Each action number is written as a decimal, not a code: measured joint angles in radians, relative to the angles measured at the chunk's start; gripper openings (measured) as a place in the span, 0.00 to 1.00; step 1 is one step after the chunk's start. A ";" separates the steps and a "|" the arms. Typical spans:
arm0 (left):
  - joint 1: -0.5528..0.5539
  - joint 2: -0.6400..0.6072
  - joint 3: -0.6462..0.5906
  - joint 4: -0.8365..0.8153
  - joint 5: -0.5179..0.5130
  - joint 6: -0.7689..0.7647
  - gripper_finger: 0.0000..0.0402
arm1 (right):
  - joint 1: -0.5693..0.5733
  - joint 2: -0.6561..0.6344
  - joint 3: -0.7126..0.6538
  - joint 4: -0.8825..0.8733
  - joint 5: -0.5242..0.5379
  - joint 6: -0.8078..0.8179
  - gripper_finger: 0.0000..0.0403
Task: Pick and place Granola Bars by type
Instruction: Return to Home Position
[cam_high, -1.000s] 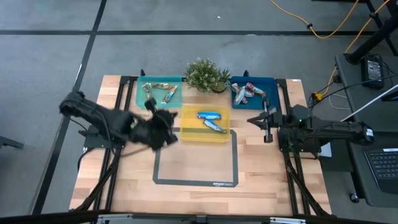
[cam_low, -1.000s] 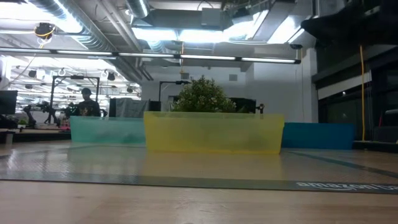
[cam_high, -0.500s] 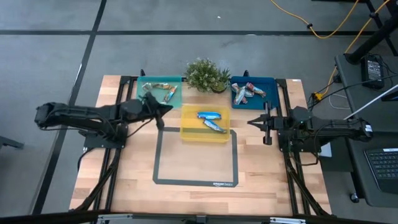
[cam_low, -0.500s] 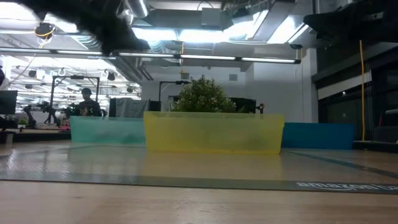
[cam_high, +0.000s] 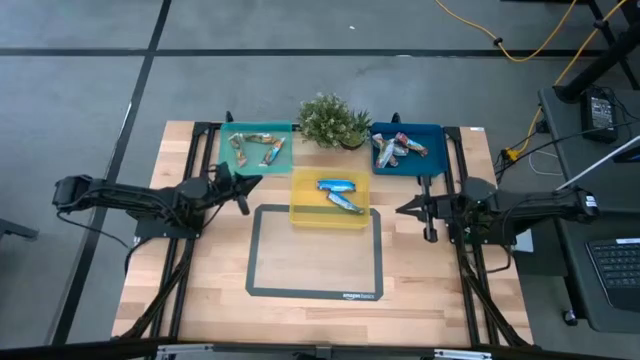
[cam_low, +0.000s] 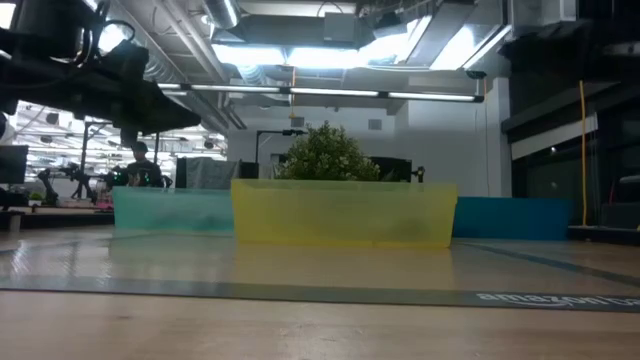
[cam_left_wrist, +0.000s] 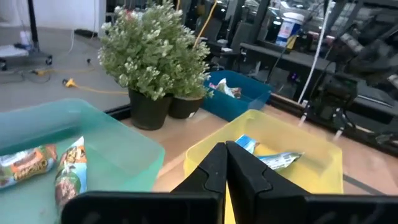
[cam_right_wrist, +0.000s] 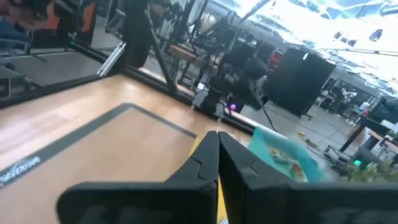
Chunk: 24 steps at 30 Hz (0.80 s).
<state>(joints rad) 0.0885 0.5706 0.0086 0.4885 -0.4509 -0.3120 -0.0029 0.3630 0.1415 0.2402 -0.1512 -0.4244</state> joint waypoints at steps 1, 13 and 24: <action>-0.008 -0.008 0.000 -0.001 -0.002 0.013 0.00 | 0.000 -0.001 -0.025 0.024 0.001 0.000 0.01; -0.042 -0.274 0.000 -0.165 -0.047 0.109 0.01 | 0.002 -0.020 -0.135 0.087 0.106 0.053 0.02; -0.041 -0.570 0.005 -0.434 -0.053 0.208 0.00 | 0.002 -0.020 -0.135 0.085 0.106 0.053 0.02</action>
<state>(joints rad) 0.0470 0.0008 0.0136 0.0542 -0.5035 -0.1039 -0.0010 0.3428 0.0067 0.3256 -0.0452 -0.3709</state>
